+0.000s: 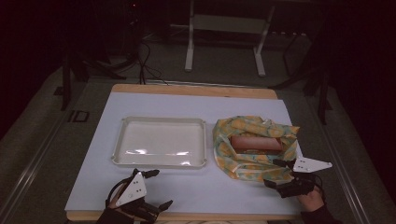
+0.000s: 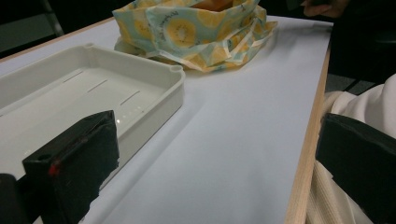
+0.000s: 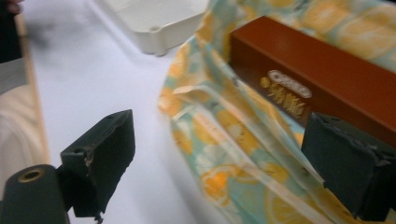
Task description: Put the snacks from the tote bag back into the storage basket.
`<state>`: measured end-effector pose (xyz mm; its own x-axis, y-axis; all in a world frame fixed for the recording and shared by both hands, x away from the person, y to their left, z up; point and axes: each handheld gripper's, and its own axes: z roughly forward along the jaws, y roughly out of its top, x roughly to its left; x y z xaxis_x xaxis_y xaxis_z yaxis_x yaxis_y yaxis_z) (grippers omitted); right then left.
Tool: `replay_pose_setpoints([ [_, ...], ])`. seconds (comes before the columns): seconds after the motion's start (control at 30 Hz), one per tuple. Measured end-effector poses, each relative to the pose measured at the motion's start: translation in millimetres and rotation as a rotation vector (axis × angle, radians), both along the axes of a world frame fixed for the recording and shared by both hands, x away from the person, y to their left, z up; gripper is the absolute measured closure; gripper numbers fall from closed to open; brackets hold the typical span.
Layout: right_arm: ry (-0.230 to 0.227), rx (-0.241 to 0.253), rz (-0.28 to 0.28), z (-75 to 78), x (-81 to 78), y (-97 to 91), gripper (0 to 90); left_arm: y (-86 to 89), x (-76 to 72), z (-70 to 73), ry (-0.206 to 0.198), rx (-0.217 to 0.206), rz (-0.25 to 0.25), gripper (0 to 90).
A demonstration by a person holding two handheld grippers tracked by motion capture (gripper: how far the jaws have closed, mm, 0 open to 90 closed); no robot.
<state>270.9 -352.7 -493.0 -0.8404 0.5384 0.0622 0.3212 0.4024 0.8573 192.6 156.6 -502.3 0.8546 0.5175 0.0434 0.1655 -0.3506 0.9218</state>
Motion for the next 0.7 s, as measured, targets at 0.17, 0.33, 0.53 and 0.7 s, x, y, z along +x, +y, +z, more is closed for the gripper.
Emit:
replay_pose_setpoints([
  [0.17,0.032,-0.03,0.04,1.8,1.6,4.2,10.0,-0.3,0.1,-1.9,0.004,0.011,-0.014,0.0],
  [0.33,0.054,-0.08,0.066,1.7,3.0,7.8,10.0,-1.5,-0.7,-2.5,0.002,0.021,-0.024,0.0],
  [0.53,0.053,-0.074,0.076,3.2,5.4,8.3,10.0,-1.4,-1.8,-2.2,0.003,0.024,-0.028,0.0],
  [0.7,0.048,-0.084,0.082,1.7,5.6,9.6,10.0,-2.3,-2.4,-2.7,0.003,0.03,-0.026,0.0],
])
